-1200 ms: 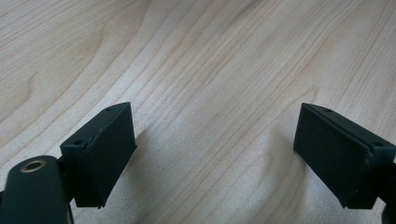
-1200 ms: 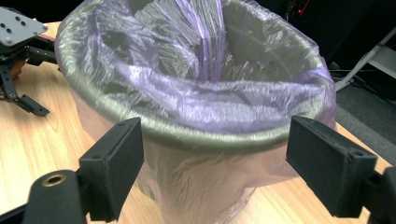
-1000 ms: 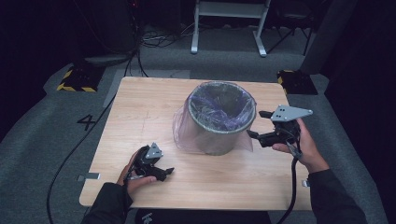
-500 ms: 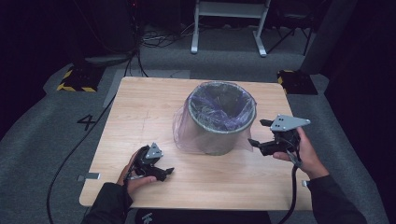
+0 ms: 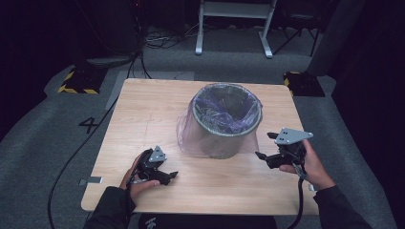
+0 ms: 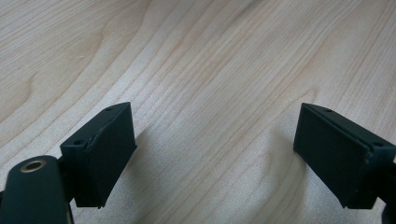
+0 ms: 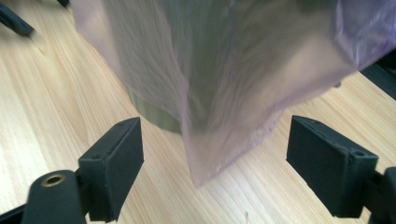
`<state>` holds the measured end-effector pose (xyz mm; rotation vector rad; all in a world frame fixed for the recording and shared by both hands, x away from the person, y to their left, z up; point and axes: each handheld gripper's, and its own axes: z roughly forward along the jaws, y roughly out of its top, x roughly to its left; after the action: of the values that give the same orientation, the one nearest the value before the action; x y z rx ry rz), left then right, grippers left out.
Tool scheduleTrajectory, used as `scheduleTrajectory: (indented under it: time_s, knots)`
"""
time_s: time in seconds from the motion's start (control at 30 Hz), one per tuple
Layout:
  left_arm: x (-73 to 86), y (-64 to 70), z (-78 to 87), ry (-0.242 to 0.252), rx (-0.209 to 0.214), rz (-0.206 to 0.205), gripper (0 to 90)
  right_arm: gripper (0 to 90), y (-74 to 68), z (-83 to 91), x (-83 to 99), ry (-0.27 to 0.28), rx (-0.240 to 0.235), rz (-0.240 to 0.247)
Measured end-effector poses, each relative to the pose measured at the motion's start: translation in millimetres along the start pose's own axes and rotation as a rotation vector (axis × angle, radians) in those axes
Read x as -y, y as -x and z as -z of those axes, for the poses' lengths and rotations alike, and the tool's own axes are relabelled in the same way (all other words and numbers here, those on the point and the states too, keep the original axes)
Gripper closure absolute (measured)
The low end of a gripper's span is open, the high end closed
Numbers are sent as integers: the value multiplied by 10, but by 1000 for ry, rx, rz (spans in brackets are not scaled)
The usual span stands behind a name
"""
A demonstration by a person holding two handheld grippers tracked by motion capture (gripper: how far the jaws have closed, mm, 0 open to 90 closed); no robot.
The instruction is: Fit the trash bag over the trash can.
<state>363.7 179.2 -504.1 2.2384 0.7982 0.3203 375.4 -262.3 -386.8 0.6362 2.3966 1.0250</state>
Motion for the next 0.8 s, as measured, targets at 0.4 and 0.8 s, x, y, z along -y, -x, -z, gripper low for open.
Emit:
scheduleTrajectory:
  time_s: [0.4, 0.8]
  knots:
    - [-4, -5, -2, -1, 0, -6, 121, 185, -73, -90, 429, -96, 40, -2]
    - [-4, -4, -2, -2, 0, -5, 120, 187, -92, -143, 1011, -126, 39, -117]
